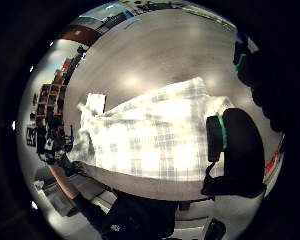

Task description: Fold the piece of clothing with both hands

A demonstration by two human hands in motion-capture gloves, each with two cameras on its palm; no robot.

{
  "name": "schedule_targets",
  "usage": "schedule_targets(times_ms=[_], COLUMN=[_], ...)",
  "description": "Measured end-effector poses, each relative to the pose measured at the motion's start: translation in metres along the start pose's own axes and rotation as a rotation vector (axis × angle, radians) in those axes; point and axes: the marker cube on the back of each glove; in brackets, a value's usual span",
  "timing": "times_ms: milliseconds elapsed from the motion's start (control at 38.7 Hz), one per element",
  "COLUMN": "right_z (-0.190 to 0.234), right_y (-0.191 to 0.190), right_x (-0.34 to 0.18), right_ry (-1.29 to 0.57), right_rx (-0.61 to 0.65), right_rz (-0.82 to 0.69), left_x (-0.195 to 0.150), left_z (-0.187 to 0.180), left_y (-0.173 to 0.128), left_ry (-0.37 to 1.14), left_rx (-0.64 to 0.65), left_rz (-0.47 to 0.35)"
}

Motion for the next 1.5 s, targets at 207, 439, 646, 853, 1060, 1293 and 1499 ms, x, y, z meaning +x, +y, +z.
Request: schedule_targets(times_ms=[207, 439, 646, 853, 1060, 1293, 1499], right_z=[0.021, 0.053, 0.061, 0.075, 0.093, 0.102, 0.096], right_y=[-0.016, 0.013, 0.008, -0.009, -0.029, -0.030, -0.034], right_x=[0.035, 0.045, 0.045, 0.030, 0.020, -0.014, -0.002], right_ry=[0.043, -0.082, -0.096, -0.115, -0.092, -0.108, -0.132], right_rx=[0.188, 0.096, 0.055, 0.006, -0.002, 0.128, 0.203], right_rz=[0.108, 0.165, 0.240, 0.302, 0.392, 0.382, 0.361], left_x=[0.015, 0.034, 0.026, 0.026, 0.028, 0.035, 0.035], left_z=[0.001, 0.009, 0.017, 0.028, 0.038, 0.044, 0.038], left_y=[0.034, 0.069, 0.068, 0.055, 0.046, 0.037, 0.038], left_ry=[-0.122, -0.106, -0.067, -0.005, 0.027, 0.046, 0.008], left_rx=[0.075, 0.142, 0.041, 0.112, 0.117, 0.097, 0.090], left_rz=[0.119, 0.254, 0.180, 0.178, 0.183, 0.176, 0.182])
